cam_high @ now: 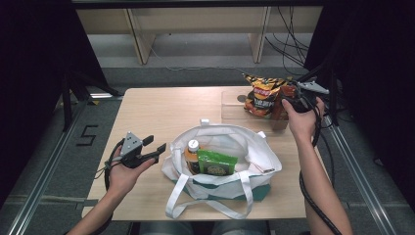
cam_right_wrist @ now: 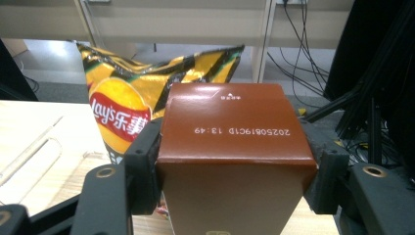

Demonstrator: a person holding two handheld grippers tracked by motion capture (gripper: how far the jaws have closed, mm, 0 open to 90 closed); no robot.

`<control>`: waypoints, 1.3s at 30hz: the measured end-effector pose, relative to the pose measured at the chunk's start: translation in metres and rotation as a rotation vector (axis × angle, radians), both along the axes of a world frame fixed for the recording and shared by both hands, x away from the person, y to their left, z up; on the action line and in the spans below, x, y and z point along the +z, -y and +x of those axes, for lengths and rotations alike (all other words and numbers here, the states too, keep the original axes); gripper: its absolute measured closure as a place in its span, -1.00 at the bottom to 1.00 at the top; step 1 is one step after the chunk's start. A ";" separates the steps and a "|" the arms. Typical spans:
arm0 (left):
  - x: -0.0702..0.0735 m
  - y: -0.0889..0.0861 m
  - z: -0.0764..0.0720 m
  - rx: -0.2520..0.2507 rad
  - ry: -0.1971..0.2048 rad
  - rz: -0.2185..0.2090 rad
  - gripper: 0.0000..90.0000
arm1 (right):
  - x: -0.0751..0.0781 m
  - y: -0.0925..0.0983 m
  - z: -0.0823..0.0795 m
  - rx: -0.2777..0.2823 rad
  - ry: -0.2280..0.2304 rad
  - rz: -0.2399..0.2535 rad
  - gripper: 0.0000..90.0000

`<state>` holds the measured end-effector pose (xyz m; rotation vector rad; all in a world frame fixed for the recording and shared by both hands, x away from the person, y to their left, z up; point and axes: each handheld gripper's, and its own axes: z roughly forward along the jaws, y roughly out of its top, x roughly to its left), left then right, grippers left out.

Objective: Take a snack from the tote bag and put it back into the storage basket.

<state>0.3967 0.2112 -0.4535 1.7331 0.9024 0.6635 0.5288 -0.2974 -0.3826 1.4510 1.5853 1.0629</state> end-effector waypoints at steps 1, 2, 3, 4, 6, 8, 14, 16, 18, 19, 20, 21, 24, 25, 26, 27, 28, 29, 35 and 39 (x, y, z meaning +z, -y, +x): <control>0.000 0.000 0.001 -0.004 0.004 -0.001 -0.11 | -0.001 0.000 0.001 0.005 0.004 -0.005 -0.15; -0.001 0.000 0.001 -0.006 0.004 -0.006 -0.11 | -0.003 -0.001 0.000 -0.010 -0.004 0.005 -0.16; -0.001 0.000 0.001 -0.007 0.005 -0.004 -0.11 | -0.003 -0.002 -0.001 -0.012 -0.019 0.018 -0.16; 0.000 0.000 0.001 -0.008 0.006 -0.002 -0.11 | -0.004 -0.002 -0.001 -0.014 -0.021 0.023 -0.16; 0.000 0.000 0.001 -0.008 0.007 -0.002 -0.11 | -0.005 -0.002 -0.001 -0.015 -0.011 0.024 -0.17; -0.001 0.000 0.001 -0.008 0.005 -0.004 -0.11 | -0.005 -0.002 -0.001 -0.018 -0.010 0.023 -0.18; -0.001 0.001 0.001 -0.008 0.007 -0.004 -0.11 | -0.004 -0.003 -0.001 -0.023 0.003 0.005 -0.33; -0.001 0.001 0.001 -0.008 0.007 -0.002 -0.11 | -0.002 -0.003 -0.003 -0.021 0.006 0.013 -0.35; -0.001 0.001 0.001 -0.008 0.007 -0.003 -0.11 | -0.001 -0.004 -0.004 -0.026 0.014 0.007 -0.40; 0.000 0.001 0.001 -0.009 0.007 -0.002 -0.11 | 0.000 -0.003 -0.005 -0.019 0.019 -0.001 -0.40; 0.000 0.001 -0.001 0.001 -0.003 0.004 -0.11 | 0.001 -0.003 -0.006 -0.019 0.018 0.005 -0.40; 0.000 0.001 -0.001 0.001 -0.003 0.001 -0.11 | 0.001 -0.003 -0.006 -0.023 0.024 0.002 -0.41; 0.000 0.001 -0.001 0.001 -0.002 0.001 -0.11 | 0.002 -0.003 -0.009 -0.018 0.022 0.008 -0.41; 0.000 0.000 0.000 -0.001 0.001 0.005 -0.11 | 0.002 -0.002 -0.010 -0.013 0.029 -0.004 -0.41; 0.000 0.001 -0.001 0.003 -0.003 -0.001 -0.11 | 0.002 -0.002 -0.010 -0.017 0.030 0.004 -0.41; 0.000 0.001 -0.001 0.003 -0.003 0.000 -0.11 | 0.002 -0.001 -0.012 -0.012 0.033 0.003 -0.41; 0.000 0.000 -0.001 0.001 0.000 0.003 -0.11 | 0.003 -0.002 -0.012 -0.020 0.029 0.010 -0.41; 0.000 0.001 -0.001 0.003 -0.002 -0.002 -0.11 | 0.003 -0.002 -0.014 -0.019 0.022 0.016 -0.41; 0.001 0.001 -0.001 0.003 0.000 -0.001 -0.11 | 0.002 -0.001 -0.022 0.001 0.011 0.016 -0.40; 0.000 0.001 -0.001 0.002 -0.001 -0.003 -0.11 | 0.003 -0.001 -0.030 0.004 0.013 0.020 -0.40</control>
